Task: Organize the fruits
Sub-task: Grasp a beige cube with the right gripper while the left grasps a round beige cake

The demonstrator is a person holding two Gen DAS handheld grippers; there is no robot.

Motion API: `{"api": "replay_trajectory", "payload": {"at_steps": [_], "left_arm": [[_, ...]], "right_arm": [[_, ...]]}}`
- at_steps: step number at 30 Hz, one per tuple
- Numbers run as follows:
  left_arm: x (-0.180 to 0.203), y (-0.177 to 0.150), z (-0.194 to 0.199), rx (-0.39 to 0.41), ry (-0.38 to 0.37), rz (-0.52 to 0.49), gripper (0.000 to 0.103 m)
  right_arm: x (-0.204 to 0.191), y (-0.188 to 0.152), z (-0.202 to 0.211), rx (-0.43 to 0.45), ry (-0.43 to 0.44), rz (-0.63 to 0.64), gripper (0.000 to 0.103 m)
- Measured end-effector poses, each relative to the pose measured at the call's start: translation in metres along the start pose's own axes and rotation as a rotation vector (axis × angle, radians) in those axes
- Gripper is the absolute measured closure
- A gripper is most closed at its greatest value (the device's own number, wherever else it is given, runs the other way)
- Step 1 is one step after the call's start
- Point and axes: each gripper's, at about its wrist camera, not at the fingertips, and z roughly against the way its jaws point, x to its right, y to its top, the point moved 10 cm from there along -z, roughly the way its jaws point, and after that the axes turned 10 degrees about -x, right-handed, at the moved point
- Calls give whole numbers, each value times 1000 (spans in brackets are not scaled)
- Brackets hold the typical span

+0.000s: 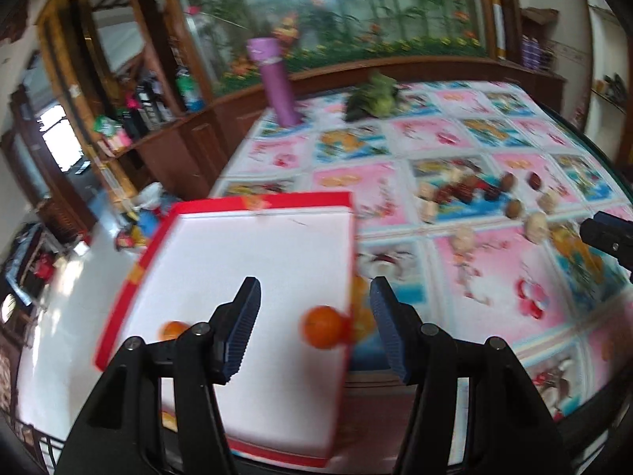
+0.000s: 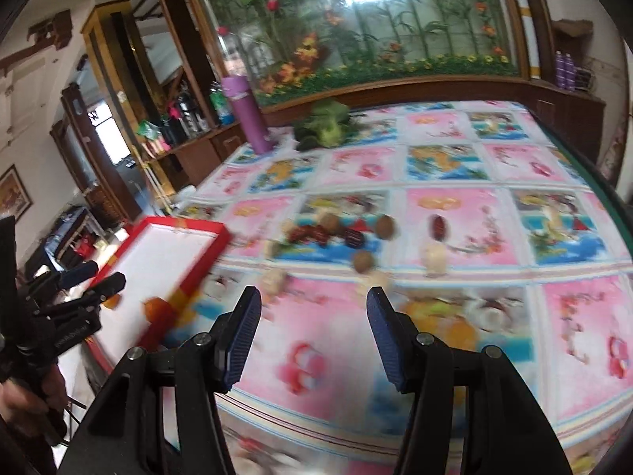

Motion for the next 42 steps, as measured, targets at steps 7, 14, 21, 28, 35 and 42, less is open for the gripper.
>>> {"api": "replay_trajectory", "payload": {"at_steps": [7, 14, 21, 28, 35, 42], "left_arm": [[70, -6, -27, -111, -127, -118, 44], [120, 5, -31, -164, -231, -192, 44], [156, 17, -39, -197, -293, -217, 44], [175, 27, -43, -214, -348, -216, 44], [203, 34, -51, -243, -420, -208, 44], [216, 43, -61, -224, -427, -199, 54]], "right_arm": [[56, -12, -1, -64, -62, -58, 48], [65, 8, -32, -113, -103, -66, 48], [70, 31, -68, -156, -108, -94, 56], [75, 33, -78, -162, -108, -94, 85], [91, 40, -63, -106, -29, -222, 85], [88, 46, -56, -73, 13, -250, 85]]}}
